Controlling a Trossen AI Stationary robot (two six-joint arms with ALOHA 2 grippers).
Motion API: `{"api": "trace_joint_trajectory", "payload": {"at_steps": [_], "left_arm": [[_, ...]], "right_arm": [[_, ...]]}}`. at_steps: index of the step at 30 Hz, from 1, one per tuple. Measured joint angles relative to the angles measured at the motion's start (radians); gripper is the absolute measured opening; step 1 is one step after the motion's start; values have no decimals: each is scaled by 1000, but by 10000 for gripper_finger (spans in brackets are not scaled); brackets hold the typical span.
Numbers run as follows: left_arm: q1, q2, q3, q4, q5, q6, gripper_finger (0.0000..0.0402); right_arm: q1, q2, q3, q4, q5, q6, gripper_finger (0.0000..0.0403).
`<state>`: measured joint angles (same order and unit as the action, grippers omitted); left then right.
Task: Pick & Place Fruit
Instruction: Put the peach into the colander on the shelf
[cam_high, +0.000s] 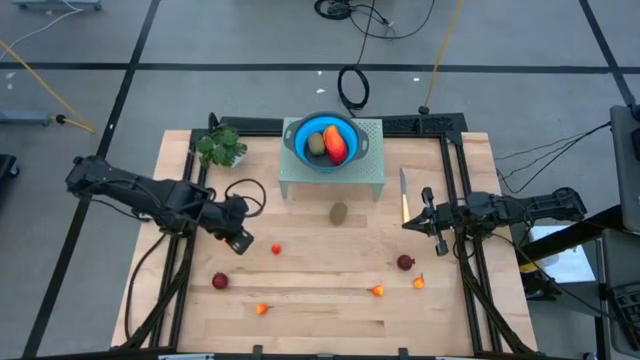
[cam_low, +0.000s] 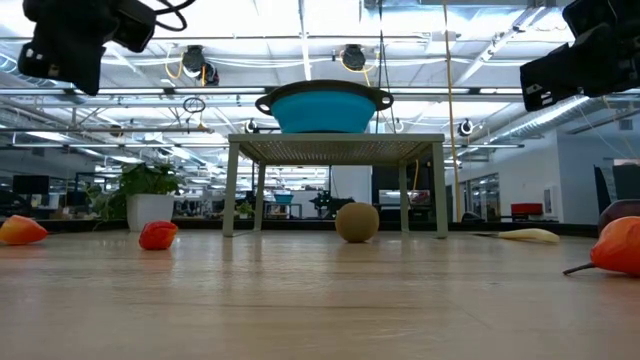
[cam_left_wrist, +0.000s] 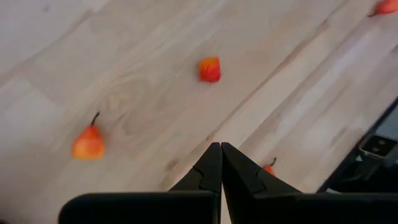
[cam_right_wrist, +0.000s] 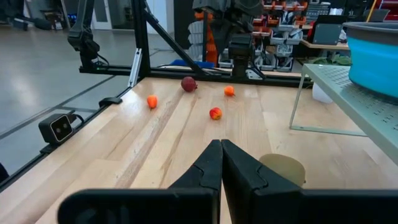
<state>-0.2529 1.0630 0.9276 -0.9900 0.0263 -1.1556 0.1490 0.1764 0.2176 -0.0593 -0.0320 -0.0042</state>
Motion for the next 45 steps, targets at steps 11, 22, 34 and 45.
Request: {"api": "trace_joint_trajectory", "payload": {"at_steps": [11,22,34,45], "left_arm": [[-19,52,0,-83,-11,-54,8],[-25,154,0,-120,-76,-23,50],[-25,176,0,-194,-81,-35,200],[-25,176,-1,-235,-81,35,283]], "right_arm": [[0,0,0,36,0,0,0],[0,0,0,33,0,0,0],[0,0,0,33,0,0,0],[0,0,0,33,0,0,0]]}}
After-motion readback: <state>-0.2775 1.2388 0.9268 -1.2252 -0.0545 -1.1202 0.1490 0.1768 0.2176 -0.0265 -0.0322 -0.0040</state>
